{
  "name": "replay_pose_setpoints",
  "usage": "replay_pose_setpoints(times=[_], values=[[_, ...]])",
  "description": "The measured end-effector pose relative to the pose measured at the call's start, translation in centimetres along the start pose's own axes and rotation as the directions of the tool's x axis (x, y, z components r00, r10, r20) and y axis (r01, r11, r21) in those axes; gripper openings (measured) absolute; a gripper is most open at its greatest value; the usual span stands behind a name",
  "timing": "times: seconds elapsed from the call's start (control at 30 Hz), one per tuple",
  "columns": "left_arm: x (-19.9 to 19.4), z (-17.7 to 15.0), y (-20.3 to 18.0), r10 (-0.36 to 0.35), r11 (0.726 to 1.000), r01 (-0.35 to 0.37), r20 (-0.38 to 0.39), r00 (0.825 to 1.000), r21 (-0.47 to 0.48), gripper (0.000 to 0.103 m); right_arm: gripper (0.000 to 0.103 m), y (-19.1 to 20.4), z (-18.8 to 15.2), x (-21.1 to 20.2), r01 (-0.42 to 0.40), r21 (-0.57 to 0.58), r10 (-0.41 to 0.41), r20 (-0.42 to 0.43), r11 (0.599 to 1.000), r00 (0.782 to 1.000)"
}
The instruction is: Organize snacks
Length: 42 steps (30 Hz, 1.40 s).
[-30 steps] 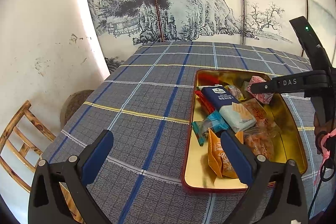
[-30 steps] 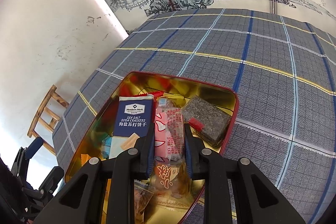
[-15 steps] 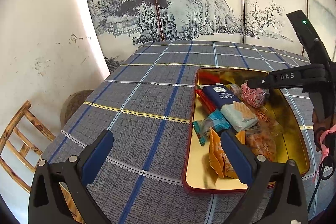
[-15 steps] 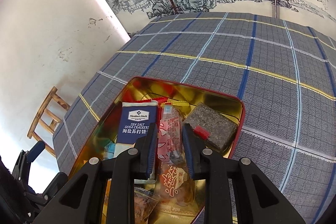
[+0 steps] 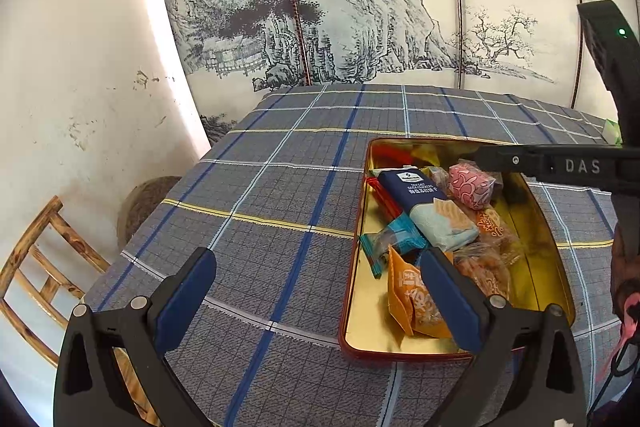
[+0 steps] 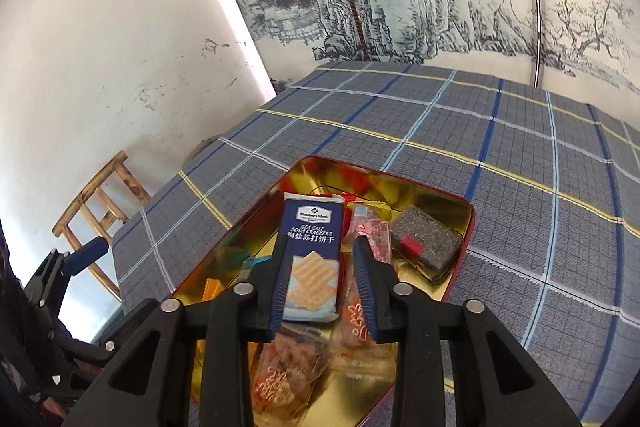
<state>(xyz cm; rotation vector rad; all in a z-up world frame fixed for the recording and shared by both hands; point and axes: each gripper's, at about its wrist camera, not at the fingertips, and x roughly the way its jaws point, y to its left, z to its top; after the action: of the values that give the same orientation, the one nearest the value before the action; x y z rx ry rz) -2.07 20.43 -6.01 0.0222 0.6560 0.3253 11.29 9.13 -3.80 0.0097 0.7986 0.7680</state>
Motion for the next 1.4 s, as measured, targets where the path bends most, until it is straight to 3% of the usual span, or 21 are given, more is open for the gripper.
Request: replay_pose_setpoints(times=[0.43,0.53,0.67,0.77,0.87,1.4], values=[[-3.4,0.7,-1.5,-0.023,1.0,0.023,0.049,0.999,0.005,0.101,0.068,2.2,-2.8,-6.2,0.093,-0.079,-0.081,0.15,0.993,0.985],[-4.5,0.7,-1.9,-0.043,0.999,0.042,0.082,0.996,0.005,0.101,0.075,2.5,-4.0,-8.4,0.152,-0.091,-0.129,0.224,0.984,0.966],[-5.9,0.7,-2.6,-0.073,0.997,0.074,0.117,0.99,0.0,0.102,0.092,3.2,-5.8,-12.0,0.248,-0.099,-0.2,0.347,0.964,0.916],[-7.2,0.8,-3.0,-0.097,0.995,0.098,0.144,0.985,0.001,0.102,0.098,3.8,-6.7,-14.1,0.304,-0.11,-0.235,0.413,0.946,0.88],[-8.6,1.0,-3.4,-0.117,0.993,0.117,0.176,0.977,0.011,0.102,0.1,4.2,-7.5,-15.7,0.35,-0.113,-0.266,0.452,0.93,0.851],[-15.4,1.1,-3.5,-0.131,0.991,0.133,0.315,0.94,0.015,0.103,0.103,5.7,-9.7,-20.4,0.404,-0.106,-0.301,0.504,0.909,0.809]])
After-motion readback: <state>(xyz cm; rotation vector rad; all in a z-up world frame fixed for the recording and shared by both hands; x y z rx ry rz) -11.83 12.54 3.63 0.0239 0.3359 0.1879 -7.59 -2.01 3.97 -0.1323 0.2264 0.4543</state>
